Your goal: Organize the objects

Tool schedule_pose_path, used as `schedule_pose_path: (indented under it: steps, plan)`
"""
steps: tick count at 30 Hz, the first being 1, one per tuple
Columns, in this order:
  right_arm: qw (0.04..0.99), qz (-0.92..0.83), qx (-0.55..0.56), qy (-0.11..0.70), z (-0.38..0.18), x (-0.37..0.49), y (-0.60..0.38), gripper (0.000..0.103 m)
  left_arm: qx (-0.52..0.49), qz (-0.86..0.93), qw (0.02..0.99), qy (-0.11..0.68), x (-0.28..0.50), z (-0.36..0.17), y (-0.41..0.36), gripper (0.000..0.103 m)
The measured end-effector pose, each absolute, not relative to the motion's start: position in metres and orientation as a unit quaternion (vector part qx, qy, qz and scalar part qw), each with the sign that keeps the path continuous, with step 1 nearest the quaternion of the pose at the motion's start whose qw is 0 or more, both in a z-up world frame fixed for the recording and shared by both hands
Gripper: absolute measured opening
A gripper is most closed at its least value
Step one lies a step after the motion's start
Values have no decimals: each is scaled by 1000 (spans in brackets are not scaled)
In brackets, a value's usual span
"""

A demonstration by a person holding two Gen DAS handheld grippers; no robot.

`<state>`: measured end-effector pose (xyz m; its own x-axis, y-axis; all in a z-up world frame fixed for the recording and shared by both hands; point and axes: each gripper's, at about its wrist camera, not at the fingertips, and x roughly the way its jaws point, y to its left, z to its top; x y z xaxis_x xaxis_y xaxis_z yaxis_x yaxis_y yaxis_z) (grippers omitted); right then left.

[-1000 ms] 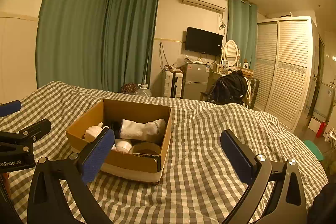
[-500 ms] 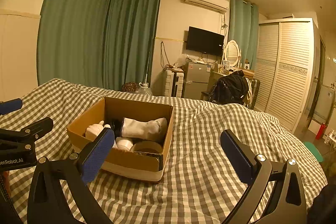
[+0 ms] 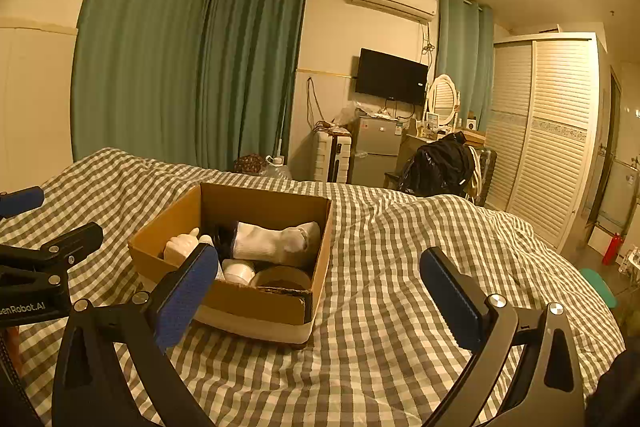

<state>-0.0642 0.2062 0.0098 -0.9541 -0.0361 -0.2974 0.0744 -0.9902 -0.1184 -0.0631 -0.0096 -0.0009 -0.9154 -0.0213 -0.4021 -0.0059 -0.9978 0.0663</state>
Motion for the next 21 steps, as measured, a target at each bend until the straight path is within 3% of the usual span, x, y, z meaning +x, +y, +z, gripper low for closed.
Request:
schedule_pose_path:
  steps: [21]
  plan:
    - [29, -986, 150, 67, 9, -64, 205, 101, 200, -979, 7, -35, -62, -2, -8, 103]
